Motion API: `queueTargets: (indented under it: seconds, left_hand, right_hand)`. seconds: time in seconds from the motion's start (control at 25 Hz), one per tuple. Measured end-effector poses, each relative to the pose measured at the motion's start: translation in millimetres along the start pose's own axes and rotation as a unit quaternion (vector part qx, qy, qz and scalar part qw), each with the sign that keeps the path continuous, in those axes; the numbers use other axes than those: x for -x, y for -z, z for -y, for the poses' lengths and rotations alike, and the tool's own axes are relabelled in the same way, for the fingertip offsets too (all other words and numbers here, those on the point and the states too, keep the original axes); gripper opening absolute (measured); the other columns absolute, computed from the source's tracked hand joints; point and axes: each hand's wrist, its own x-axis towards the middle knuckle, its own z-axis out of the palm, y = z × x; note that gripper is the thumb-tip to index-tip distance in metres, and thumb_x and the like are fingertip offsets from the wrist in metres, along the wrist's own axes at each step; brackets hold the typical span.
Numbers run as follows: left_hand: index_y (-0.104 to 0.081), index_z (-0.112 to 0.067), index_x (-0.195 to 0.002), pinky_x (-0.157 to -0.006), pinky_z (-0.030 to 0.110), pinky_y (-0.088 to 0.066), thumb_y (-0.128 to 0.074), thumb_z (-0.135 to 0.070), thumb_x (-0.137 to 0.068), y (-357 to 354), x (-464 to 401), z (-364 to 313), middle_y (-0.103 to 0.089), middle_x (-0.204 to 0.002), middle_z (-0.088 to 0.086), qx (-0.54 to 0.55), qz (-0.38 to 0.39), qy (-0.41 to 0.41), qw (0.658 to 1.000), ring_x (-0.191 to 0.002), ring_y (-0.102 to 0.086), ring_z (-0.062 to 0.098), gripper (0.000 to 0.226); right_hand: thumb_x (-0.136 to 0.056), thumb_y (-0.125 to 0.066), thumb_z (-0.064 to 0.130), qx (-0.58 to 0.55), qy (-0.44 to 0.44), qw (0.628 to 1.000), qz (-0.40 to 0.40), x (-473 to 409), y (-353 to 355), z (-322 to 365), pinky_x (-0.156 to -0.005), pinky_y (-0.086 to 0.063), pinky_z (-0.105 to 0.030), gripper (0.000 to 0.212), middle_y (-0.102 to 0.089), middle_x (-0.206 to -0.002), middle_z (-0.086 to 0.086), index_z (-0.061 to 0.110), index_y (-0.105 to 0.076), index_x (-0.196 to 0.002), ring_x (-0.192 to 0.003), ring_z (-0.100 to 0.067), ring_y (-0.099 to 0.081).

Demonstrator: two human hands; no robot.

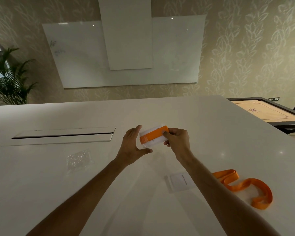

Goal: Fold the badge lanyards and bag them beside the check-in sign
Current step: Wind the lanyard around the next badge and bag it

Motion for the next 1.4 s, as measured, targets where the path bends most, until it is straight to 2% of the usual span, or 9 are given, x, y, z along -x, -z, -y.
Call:
queueTargets:
  seconds: [0.44,0.56,0.76,0.88,1.04,1.16,1.24,1.32,1.4]
  left_hand:
    - [-0.035,-0.007,-0.14,-0.1,0.039,-0.039,-0.084,-0.046,-0.06,-1.6,2.6,-18.1,-0.047,-0.139,0.01,-0.041,-0.022,-0.064,0.997,-0.121,-0.048,0.027,0.102]
    - [-0.041,-0.004,-0.136,-0.098,0.035,-0.038,-0.085,-0.045,-0.058,-1.9,2.5,-26.3,-0.053,-0.135,0.011,-0.057,-0.055,-0.104,0.991,-0.117,-0.053,0.029,0.099]
    - [-0.053,-0.005,-0.122,-0.097,0.033,-0.046,-0.083,-0.043,-0.063,-1.1,-3.9,-42.2,-0.064,-0.113,0.01,-0.033,-0.081,-0.118,0.989,-0.103,-0.061,0.026,0.076]
    - [-0.053,-0.007,-0.123,-0.093,0.025,-0.042,-0.081,-0.043,-0.065,-4.9,1.6,-51.0,-0.065,-0.114,0.009,-0.022,-0.107,-0.126,0.986,-0.104,-0.061,0.021,0.074]
    - [-0.043,-0.014,-0.135,-0.102,0.029,-0.041,-0.083,-0.048,-0.06,-2.7,7.8,-53.6,-0.054,-0.132,-0.001,0.003,-0.035,-0.078,0.996,-0.118,-0.051,0.012,0.091]
    - [-0.04,-0.026,-0.135,-0.092,0.007,-0.04,-0.078,-0.056,-0.06,6.7,11.3,-50.6,-0.051,-0.125,-0.02,0.11,0.028,-0.015,0.993,-0.11,-0.05,-0.006,0.089]
    - [-0.049,-0.027,-0.131,-0.088,0.007,-0.043,-0.072,-0.048,-0.072,11.6,12.3,-45.4,-0.057,-0.113,-0.02,0.172,0.013,0.057,0.983,-0.105,-0.055,-0.004,0.067]
    - [-0.063,-0.025,-0.114,-0.091,0.02,-0.048,-0.065,-0.025,-0.086,17.1,9.2,-38.5,-0.065,-0.106,-0.008,0.222,-0.011,0.121,0.968,-0.106,-0.061,0.01,0.028]
    - [-0.07,-0.024,-0.094,-0.091,0.027,-0.05,-0.06,-0.008,-0.089,22.9,8.8,-35.4,-0.07,-0.1,-0.002,0.275,-0.01,0.15,0.95,-0.102,-0.064,0.014,0.02]
  right_hand:
    - [-0.08,-0.067,0.014,0.035,0.026,0.999,0.011,4.4,-11.8,-0.2,-0.064,-0.057,-0.035,0.02,-0.072,-0.07,0.0,0.028,-0.071,-0.066,-0.062,-0.018,-0.065]
    - [-0.078,-0.067,0.017,0.033,0.03,0.999,0.016,6.9,-15.1,-0.8,-0.056,-0.047,-0.03,0.013,-0.07,-0.065,0.0,0.022,-0.074,-0.068,-0.055,-0.013,-0.057]
    - [-0.076,-0.069,0.012,0.015,0.014,0.999,0.032,9.4,-18.2,0.7,-0.06,-0.052,-0.022,0.011,-0.073,-0.083,0.002,0.018,-0.077,-0.079,-0.076,-0.015,-0.068]
    - [-0.065,-0.076,0.008,0.031,-0.016,0.997,0.065,8.7,-17.1,3.9,-0.056,-0.052,-0.025,0.01,-0.07,-0.084,-0.001,0.011,-0.075,-0.074,-0.076,-0.019,-0.067]
    - [-0.061,-0.075,0.002,0.033,-0.038,0.987,0.154,12.5,-10.9,6.7,-0.049,-0.049,-0.019,0.016,-0.071,-0.065,-0.001,0.017,-0.076,-0.066,-0.064,-0.015,-0.067]
    - [-0.074,-0.063,0.003,0.058,-0.022,0.988,0.142,9.0,-7.4,2.3,-0.058,-0.05,-0.026,0.02,-0.072,-0.072,-0.011,0.018,-0.077,-0.07,-0.065,-0.017,-0.062]
    - [-0.079,-0.066,0.009,0.074,-0.014,0.985,0.158,5.7,-5.8,0.1,-0.062,-0.047,-0.029,0.014,-0.073,-0.082,-0.015,0.016,-0.078,-0.079,-0.069,-0.017,-0.059]
    - [-0.083,-0.069,0.017,0.102,0.006,0.977,0.187,3.3,-7.1,-2.1,-0.064,-0.046,-0.026,0.011,-0.074,-0.086,-0.011,0.015,-0.078,-0.088,-0.072,-0.013,-0.059]
    - [-0.086,-0.068,0.02,0.127,0.031,0.967,0.217,1.7,-11.9,-3.4,-0.066,-0.043,-0.022,0.013,-0.072,-0.09,-0.002,0.014,-0.077,-0.093,-0.074,-0.007,-0.059]
